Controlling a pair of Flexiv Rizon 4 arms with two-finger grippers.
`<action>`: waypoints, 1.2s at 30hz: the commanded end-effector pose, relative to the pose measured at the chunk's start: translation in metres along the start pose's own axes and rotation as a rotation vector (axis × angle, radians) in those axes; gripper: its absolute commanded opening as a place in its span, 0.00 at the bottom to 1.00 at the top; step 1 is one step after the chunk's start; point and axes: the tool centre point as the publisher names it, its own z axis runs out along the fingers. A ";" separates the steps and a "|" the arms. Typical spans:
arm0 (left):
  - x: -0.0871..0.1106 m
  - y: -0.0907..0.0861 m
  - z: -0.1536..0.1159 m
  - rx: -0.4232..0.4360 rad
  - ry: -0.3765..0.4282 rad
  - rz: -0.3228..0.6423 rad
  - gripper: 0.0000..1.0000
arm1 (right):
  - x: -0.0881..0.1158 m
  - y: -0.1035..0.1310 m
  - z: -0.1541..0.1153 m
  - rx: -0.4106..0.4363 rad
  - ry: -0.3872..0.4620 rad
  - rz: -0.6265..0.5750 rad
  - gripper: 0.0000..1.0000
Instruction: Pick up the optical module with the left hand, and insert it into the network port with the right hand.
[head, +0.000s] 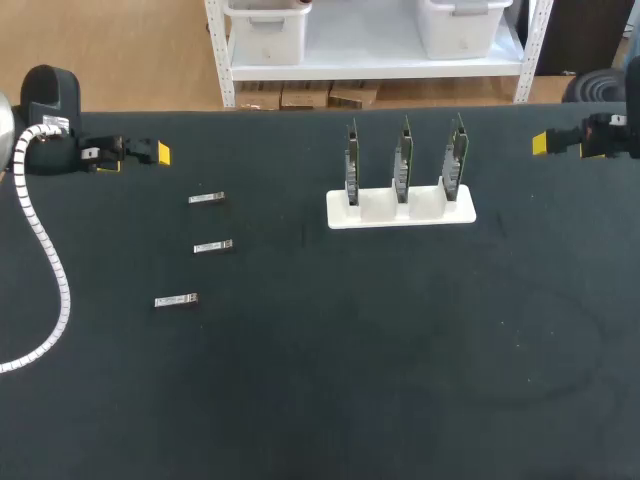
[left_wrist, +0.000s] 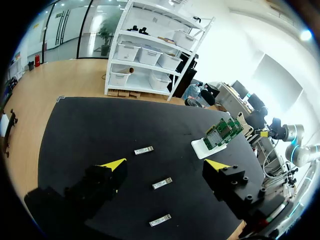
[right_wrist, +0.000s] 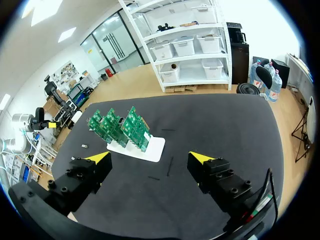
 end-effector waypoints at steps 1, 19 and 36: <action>0.000 0.000 0.000 0.000 0.000 0.000 1.00 | 0.000 0.000 0.000 0.000 0.000 0.000 1.00; -0.010 0.005 0.004 -0.008 -0.051 0.166 1.00 | 0.000 0.000 0.000 0.000 0.000 0.000 1.00; -0.038 0.023 0.039 -0.071 0.138 0.734 1.00 | 0.000 0.000 0.000 0.000 0.000 0.000 1.00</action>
